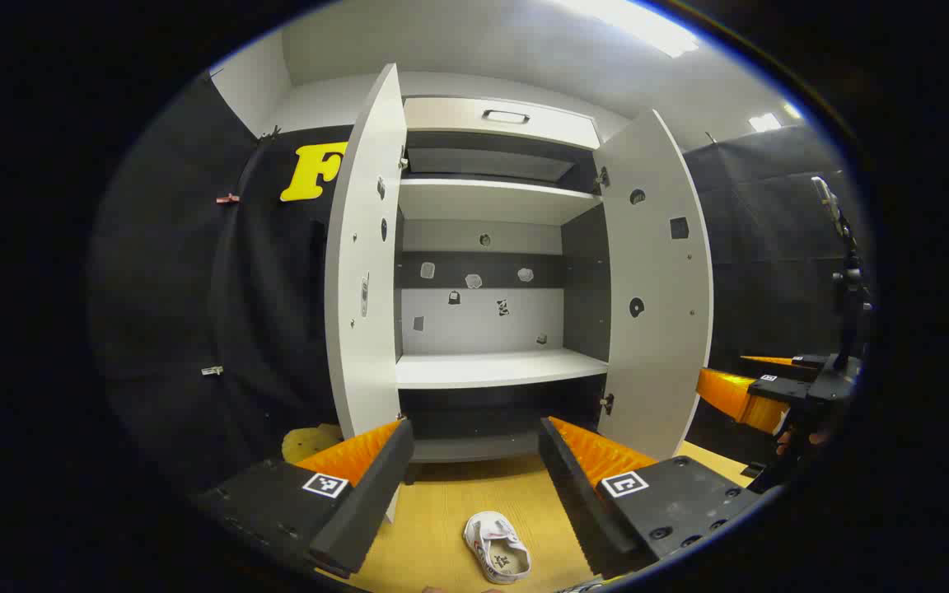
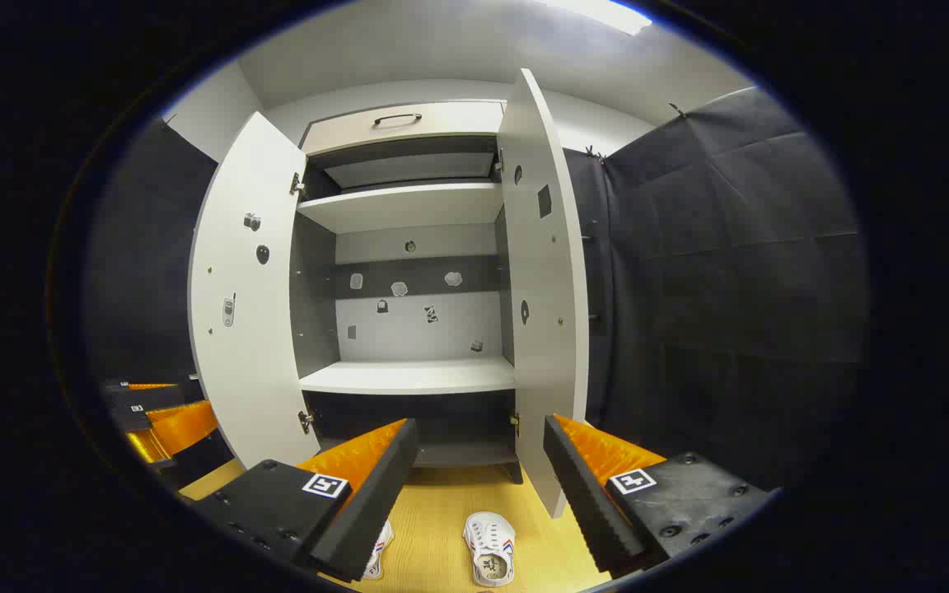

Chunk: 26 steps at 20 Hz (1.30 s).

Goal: Grab one shoe with the right hand and put it into the shoe cabinet, grab the other shoe with the left hand and put it into the shoe cabinet; then close the right door with the right hand and the left door with the left hand.

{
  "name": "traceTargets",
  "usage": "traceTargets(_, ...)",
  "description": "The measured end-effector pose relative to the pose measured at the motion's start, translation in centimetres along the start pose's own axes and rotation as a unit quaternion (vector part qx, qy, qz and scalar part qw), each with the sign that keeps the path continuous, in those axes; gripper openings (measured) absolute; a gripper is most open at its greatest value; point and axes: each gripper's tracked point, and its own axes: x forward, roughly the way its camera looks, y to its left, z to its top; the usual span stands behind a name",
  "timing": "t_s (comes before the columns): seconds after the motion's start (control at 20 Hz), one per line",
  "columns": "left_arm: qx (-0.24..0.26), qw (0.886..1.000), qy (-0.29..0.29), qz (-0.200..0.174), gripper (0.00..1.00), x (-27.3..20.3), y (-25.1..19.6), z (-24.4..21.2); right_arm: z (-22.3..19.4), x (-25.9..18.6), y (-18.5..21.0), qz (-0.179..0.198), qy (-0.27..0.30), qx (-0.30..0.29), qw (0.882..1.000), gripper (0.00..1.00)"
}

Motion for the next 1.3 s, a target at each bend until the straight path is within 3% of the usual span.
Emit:
traceTargets(0.75, 0.001, 1.000, -0.004, 0.021, 0.95, 0.0, 1.4, -0.1, -1.5, -0.7, 0.9, 0.001, 0.017, 0.002, 1.000, 0.99)
traceTargets(1.3, -0.013, 1.000, 0.013, 0.008, 0.95, 0.1, 1.4, -2.2, -4.4, 0.2, 1.2, 0.002, 0.057, -0.014, 0.998, 0.99)
